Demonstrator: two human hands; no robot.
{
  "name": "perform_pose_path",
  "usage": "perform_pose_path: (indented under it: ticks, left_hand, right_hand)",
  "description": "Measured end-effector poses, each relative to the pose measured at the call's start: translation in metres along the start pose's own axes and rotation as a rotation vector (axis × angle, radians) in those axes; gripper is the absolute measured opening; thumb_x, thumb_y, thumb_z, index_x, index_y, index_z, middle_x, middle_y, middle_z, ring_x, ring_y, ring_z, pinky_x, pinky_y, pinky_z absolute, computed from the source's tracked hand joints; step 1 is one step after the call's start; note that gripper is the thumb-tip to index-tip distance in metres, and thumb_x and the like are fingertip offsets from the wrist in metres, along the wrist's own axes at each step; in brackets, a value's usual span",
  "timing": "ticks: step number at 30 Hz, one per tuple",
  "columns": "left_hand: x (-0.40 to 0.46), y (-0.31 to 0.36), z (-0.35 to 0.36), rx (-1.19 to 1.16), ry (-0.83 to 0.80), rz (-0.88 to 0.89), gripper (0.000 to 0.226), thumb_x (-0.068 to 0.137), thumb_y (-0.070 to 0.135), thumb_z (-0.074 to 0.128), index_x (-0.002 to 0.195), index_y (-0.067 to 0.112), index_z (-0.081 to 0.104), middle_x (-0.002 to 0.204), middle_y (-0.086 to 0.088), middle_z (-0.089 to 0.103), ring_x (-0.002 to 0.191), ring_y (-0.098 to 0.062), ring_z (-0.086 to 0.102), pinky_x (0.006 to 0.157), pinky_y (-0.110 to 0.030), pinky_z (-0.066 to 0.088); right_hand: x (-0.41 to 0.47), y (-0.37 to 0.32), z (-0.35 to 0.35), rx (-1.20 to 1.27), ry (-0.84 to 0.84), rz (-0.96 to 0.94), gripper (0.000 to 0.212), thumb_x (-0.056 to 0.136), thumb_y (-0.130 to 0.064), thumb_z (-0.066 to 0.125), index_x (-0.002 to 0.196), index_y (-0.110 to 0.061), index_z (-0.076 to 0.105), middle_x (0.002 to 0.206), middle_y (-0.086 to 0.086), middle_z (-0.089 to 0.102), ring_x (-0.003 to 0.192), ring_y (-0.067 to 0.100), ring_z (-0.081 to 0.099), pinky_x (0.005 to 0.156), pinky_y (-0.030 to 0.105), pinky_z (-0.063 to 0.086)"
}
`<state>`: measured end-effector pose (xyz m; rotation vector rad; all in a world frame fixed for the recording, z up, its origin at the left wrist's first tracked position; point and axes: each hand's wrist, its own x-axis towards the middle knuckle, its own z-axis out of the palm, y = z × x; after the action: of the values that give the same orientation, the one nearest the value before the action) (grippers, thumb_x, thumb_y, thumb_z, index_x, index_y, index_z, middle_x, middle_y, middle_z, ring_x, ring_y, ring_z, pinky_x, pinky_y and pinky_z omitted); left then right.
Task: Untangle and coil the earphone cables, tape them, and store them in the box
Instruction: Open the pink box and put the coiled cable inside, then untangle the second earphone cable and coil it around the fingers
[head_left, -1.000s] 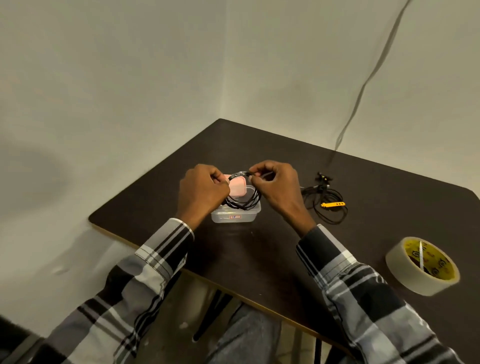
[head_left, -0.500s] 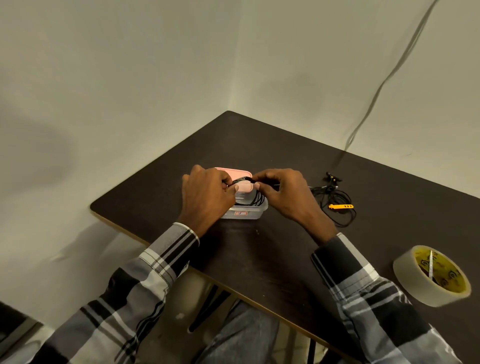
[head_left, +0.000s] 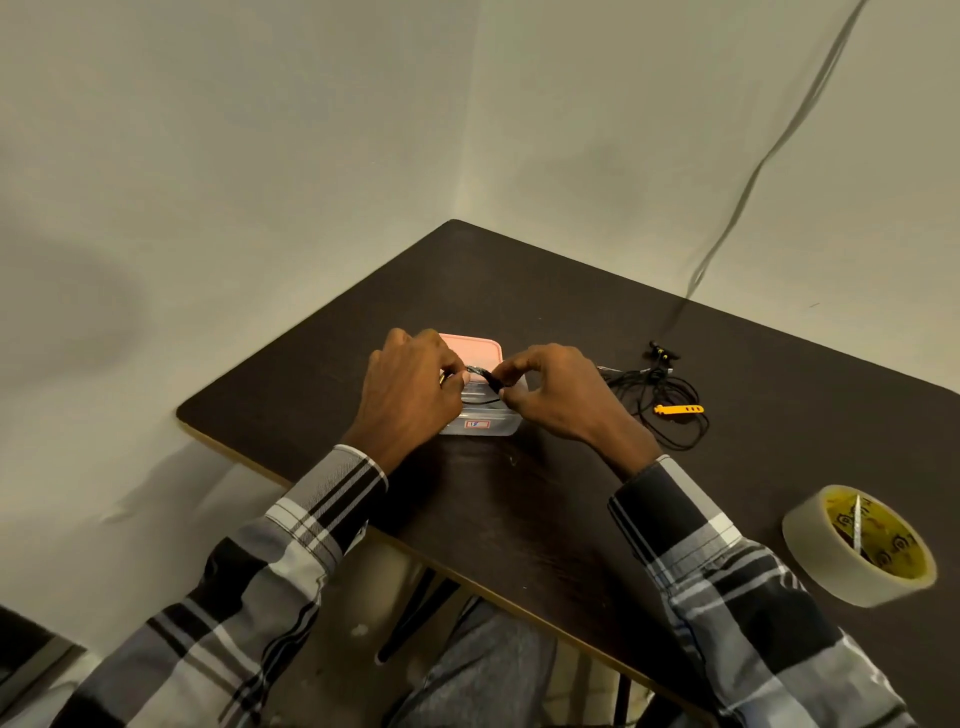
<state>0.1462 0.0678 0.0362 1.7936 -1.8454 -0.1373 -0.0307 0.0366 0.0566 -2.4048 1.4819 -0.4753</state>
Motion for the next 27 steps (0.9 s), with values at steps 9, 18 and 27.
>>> perform_pose_path:
  ticks: [9,18,27]
  left_hand:
    - [0.001,-0.007,-0.007,0.181,-0.187,0.069,0.037,0.1,0.05,0.041,0.118,0.033,0.068,0.119,-0.005,0.065,0.118,-0.023,0.047,0.094,-0.041,0.035]
    - [0.002,-0.016,-0.014,0.113,0.036,0.015,0.028,0.088,0.046,0.066,0.103,0.025,0.076,0.106,-0.007,0.072,0.108,-0.027,0.058,0.089,-0.043,0.043]
    - [-0.006,0.059,0.027,-0.222,0.131,0.294,0.012,0.083,0.032,0.074,0.083,0.021,0.076,0.085,0.002,0.073,0.094,-0.02,0.057,0.079,-0.037,0.044]
  right_hand:
    - [0.004,-0.008,0.011,-0.241,0.047,-0.007,0.029,0.095,-0.036,0.064,0.117,-0.019,0.073,0.112,0.002,0.06,0.109,0.019,0.052,0.08,0.033,0.049]
    - [-0.053,0.045,0.008,0.146,0.501,0.171,0.011,0.088,-0.027,0.071,0.096,-0.025,0.078,0.095,-0.008,0.072,0.081,0.008,0.065,0.075,0.039,0.057]
    - [-0.102,0.112,-0.016,0.04,0.428,0.501,0.019,0.088,-0.033,0.072,0.106,-0.031,0.073,0.106,-0.01,0.07,0.09,0.008,0.065,0.08,0.035,0.056]
